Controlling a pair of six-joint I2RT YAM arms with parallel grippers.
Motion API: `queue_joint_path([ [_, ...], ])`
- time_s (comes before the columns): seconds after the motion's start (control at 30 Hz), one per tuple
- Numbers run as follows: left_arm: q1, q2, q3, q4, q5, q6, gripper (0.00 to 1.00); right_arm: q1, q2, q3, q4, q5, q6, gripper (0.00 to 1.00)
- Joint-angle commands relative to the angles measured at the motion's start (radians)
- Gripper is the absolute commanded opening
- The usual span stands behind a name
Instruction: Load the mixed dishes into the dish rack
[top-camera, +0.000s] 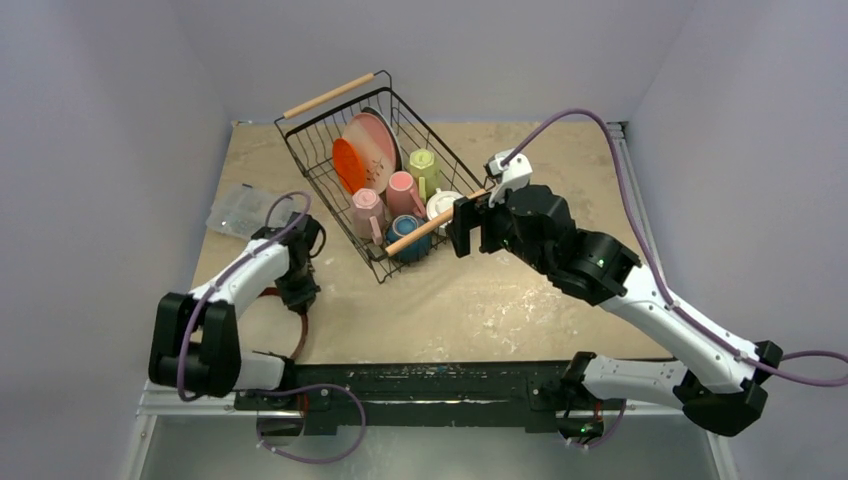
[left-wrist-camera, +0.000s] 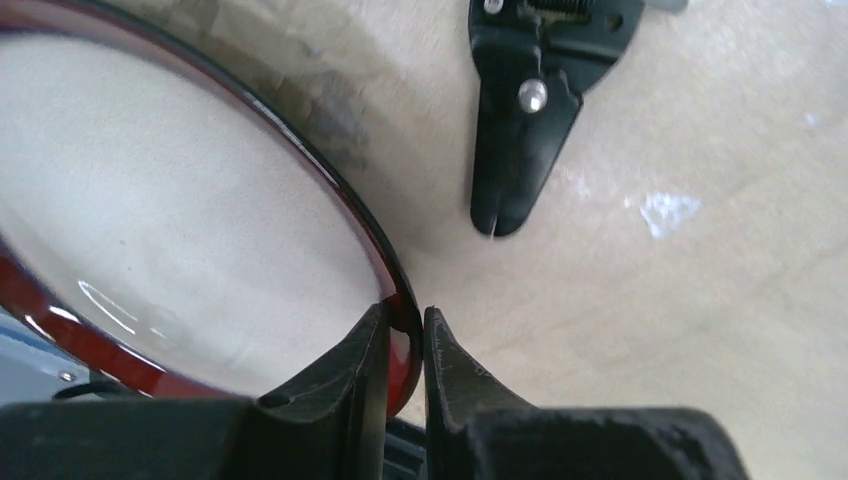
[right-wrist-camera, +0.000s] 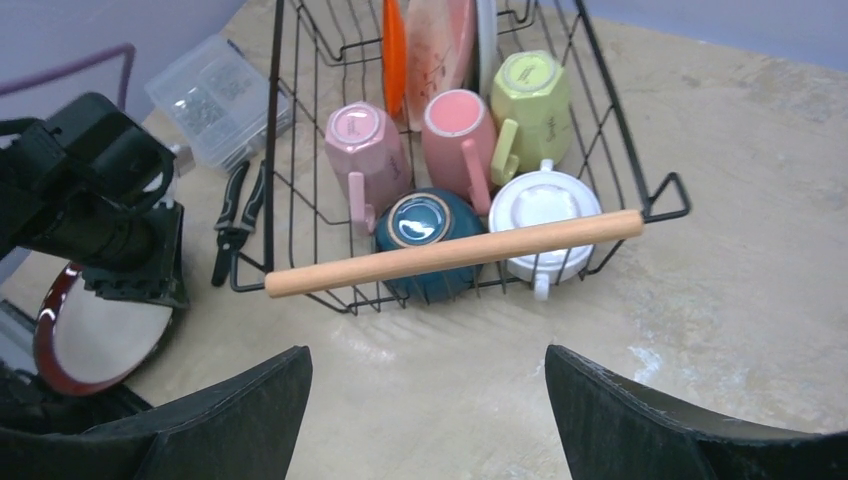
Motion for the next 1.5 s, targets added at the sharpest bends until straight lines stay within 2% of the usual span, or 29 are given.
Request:
queue_joint_path([
  [0.0,0.009,-0.21,0.005,-0.087,0.1,-0.11,0.0,0.011,0.051,-0.039,0.096,-0.127,-0.02,0.86],
  [0.13,0.009,-0.36,0.062,-0.19,0.182,-0.227,0.0,0.068,0.1,-0.089,0.233,-0.25,0.017,0.86],
  [0.4,0.004,-0.501,0.148,-0.274,0.362,-0.407,0.0,0.246,0.293,-0.098,0.415,-0.266,0.066,0.85],
  [0.6,0.001,-0.527,0.201,-0.265,0.461,-0.512,0.0,0.306,0.426,-0.102,0.515,-0.211,0.17,0.85],
  [0.87,-0.008,-0.511,0.289,-0.283,0.484,-0.551,0.0,0.375,0.547,-0.086,0.558,-0.118,0.215,0.8],
  [1.03,-0.018,-0.517,0.284,-0.28,0.483,-0.556,0.0,0.393,0.597,-0.079,0.583,-0.132,0.206,0.69],
  [1.1,-0.019,-0.522,0.281,-0.278,0.488,-0.563,0.0,0.397,0.611,-0.077,0.587,-0.128,0.194,0.6],
  [1.17,-0.023,-0.53,0.285,-0.272,0.493,-0.572,0.0,0.399,0.637,-0.051,0.55,-0.104,0.182,0.44],
  [1.3,-0.027,-0.554,0.318,-0.293,0.478,-0.58,0.0,0.399,0.655,-0.002,0.501,-0.077,0.154,0.01],
  [1.43,-0.028,-0.558,0.414,-0.363,0.449,-0.531,0.03,0.399,0.608,0.037,0.482,-0.061,0.122,0.0],
  [1.47,-0.028,-0.558,0.445,-0.375,0.447,-0.511,0.16,0.4,0.591,0.055,0.479,-0.055,0.127,0.0],
])
